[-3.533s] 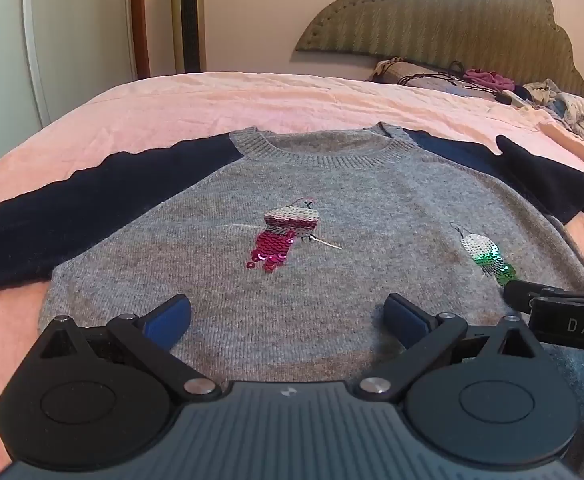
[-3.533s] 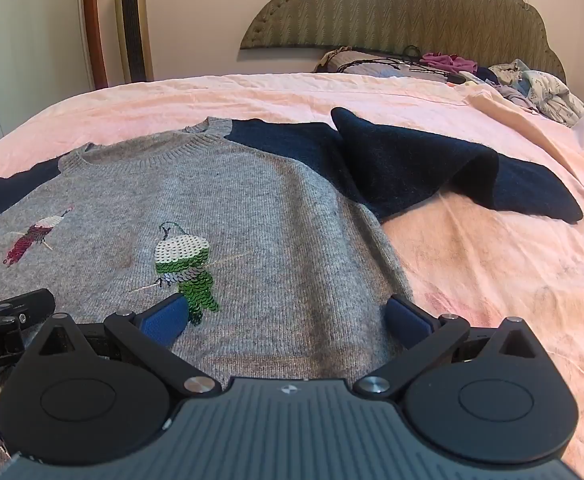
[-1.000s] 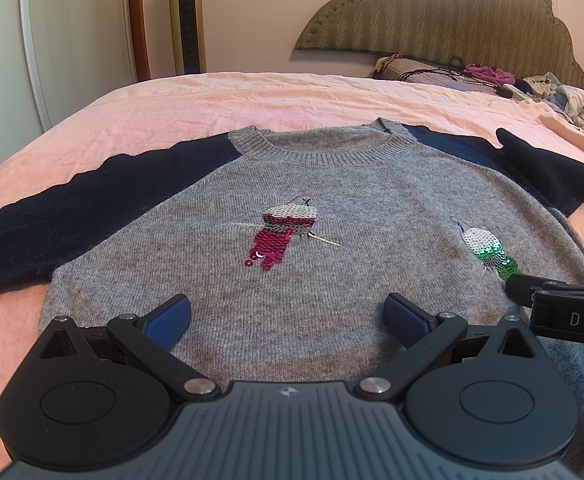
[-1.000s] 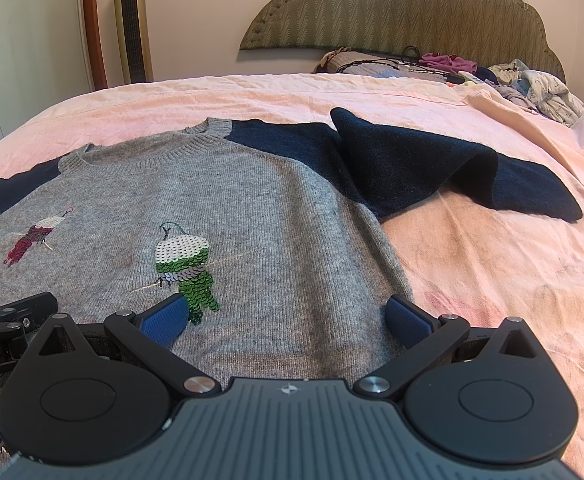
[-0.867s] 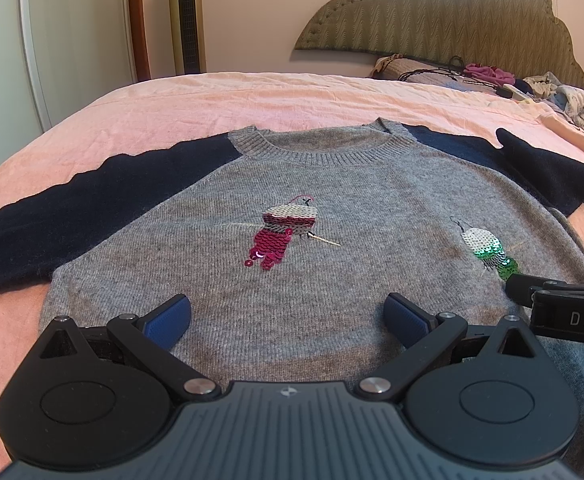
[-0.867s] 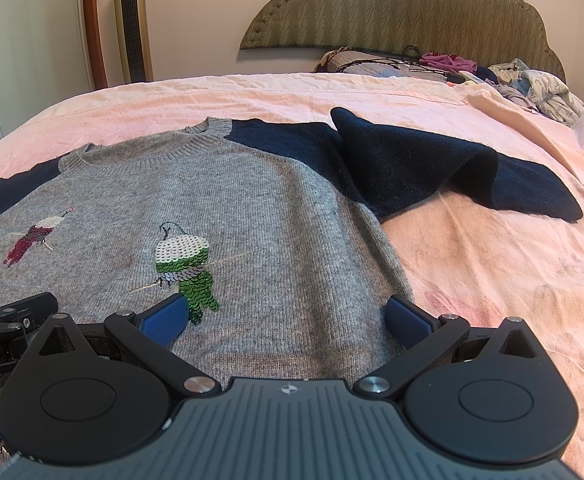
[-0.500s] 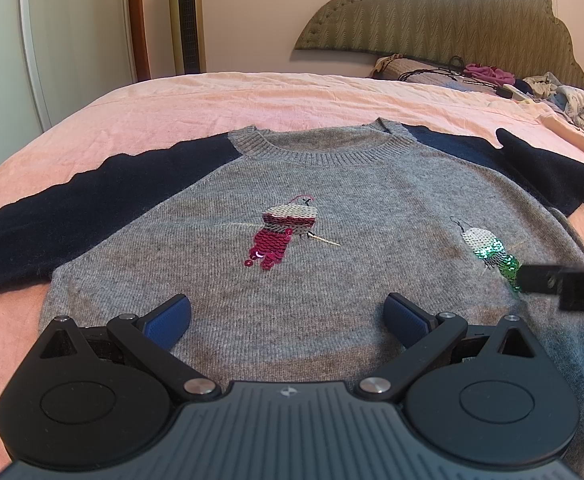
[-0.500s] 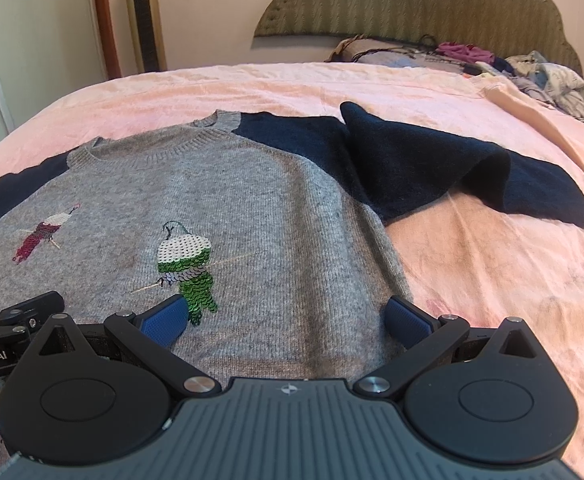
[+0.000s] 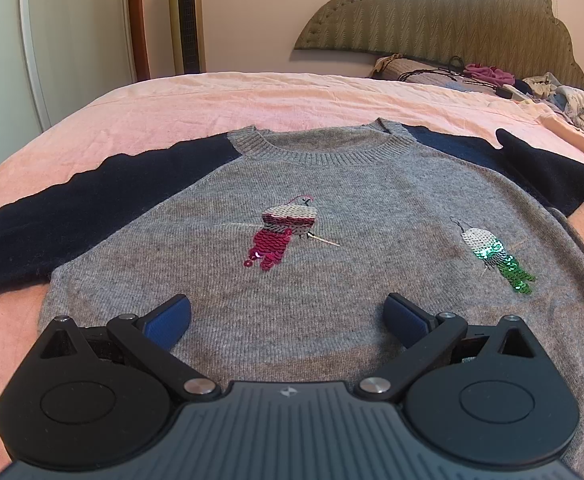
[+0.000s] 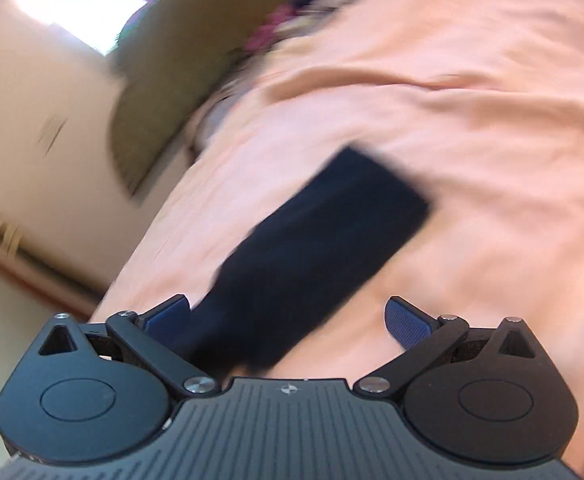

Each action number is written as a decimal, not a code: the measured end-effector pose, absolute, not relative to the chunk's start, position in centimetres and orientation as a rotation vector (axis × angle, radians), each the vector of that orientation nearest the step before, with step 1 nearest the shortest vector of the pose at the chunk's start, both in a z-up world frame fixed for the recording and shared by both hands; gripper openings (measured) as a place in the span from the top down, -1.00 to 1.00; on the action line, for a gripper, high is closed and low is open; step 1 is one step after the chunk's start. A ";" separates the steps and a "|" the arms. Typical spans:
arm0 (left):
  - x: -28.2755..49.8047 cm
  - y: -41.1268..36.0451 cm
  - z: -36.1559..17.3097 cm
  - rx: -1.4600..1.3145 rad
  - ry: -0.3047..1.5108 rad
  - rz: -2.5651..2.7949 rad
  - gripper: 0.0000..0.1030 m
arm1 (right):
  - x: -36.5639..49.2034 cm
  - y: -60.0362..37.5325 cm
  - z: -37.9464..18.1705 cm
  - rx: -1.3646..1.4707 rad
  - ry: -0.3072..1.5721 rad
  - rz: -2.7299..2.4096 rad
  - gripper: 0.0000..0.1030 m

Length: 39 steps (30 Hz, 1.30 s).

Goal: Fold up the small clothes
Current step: 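Grasp the bunched navy sleeve cuff with the right gripper and lift it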

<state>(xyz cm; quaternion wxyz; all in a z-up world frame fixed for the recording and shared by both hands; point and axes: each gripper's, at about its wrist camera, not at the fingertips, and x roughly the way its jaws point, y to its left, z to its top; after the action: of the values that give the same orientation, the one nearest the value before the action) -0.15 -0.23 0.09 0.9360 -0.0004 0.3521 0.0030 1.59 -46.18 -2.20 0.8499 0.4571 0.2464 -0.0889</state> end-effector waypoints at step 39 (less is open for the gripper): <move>-0.2 -0.1 0.1 -0.006 0.718 0.000 -1.00 | 8.6 -19.9 5.8 0.739 0.672 0.611 -0.62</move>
<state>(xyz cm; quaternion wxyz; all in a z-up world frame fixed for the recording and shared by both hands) -0.17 -0.08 0.07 0.9362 -0.0027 0.3516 0.0001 8.63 -19.88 5.78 0.8334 0.3489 0.3171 0.2885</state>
